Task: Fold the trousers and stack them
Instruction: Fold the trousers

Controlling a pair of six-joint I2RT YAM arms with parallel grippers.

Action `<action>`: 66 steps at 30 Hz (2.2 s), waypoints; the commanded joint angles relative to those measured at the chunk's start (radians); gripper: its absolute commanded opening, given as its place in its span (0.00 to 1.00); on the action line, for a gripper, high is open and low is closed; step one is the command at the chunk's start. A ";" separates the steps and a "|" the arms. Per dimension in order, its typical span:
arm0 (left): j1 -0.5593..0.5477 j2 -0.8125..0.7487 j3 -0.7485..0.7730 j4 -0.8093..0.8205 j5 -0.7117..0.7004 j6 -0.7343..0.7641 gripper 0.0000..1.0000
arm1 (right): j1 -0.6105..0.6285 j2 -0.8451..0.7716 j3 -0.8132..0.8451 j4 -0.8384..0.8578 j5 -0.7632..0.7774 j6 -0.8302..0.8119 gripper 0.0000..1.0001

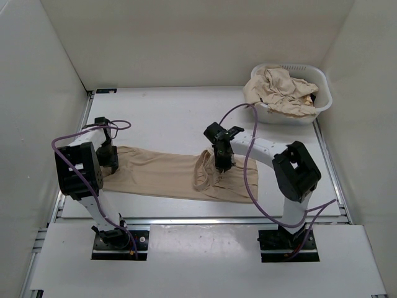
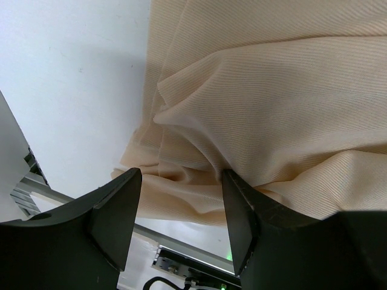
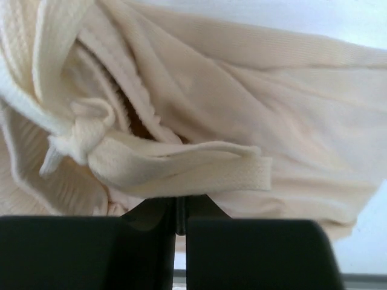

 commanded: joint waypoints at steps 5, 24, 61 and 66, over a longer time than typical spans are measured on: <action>0.009 -0.036 -0.008 0.011 0.011 -0.007 0.67 | 0.177 -0.173 0.097 -0.153 0.142 -0.032 0.00; 0.018 -0.056 -0.008 0.002 0.011 -0.007 0.67 | 0.299 0.126 0.369 -0.261 0.052 -0.121 0.75; -0.870 0.056 0.270 0.020 0.592 -0.007 0.82 | -0.461 -0.158 -0.268 0.302 -0.362 -0.112 0.79; -0.870 0.085 0.227 0.045 0.565 -0.007 0.61 | -0.471 -0.095 -0.259 0.322 -0.380 -0.092 0.63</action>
